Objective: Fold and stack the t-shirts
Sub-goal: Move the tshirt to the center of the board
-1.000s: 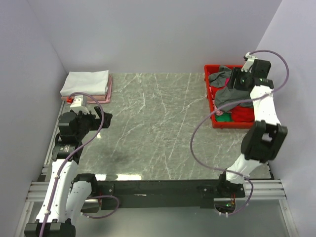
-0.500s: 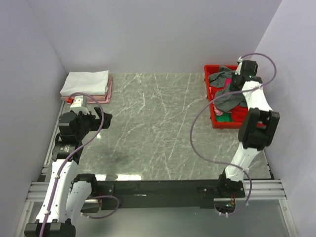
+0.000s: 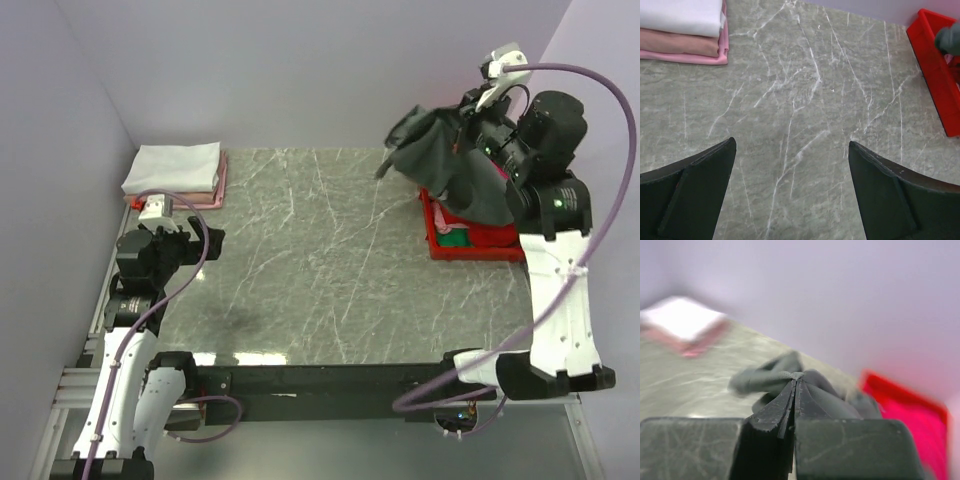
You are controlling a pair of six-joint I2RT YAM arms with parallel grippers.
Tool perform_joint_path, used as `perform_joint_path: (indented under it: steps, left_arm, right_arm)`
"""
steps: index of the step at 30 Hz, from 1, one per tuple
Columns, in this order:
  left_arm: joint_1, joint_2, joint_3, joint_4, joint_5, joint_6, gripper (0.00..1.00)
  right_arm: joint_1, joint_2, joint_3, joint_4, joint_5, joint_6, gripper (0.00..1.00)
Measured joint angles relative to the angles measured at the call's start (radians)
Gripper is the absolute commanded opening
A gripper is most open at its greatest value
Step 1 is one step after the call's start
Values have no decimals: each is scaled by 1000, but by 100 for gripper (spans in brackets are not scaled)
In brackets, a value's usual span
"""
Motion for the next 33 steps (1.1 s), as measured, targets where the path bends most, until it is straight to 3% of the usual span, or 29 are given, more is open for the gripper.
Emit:
perform_joint_path:
  steps: [5,12,24,27,33]
  left_arm:
    - [0,-28,0,0,-24,0,99]
    - [0,-55,0,1,-45,0,99]
    - [0,-62,0,5,-45,4,99]
    - [0,-60,-2,20,6,10,99]
    - [-22,25,-22,135,281,8,99]
  right_arm:
    - [162,-28,132,-56,-182,-19,0]
    - [205,-12,153,-84,-307,22,0]
    - [440,55,-102,-87,-305,2,0]
    - [461,90,-102,-89,-280,-5,0]
    - [466,114,-73,-116,-252,-38,0]
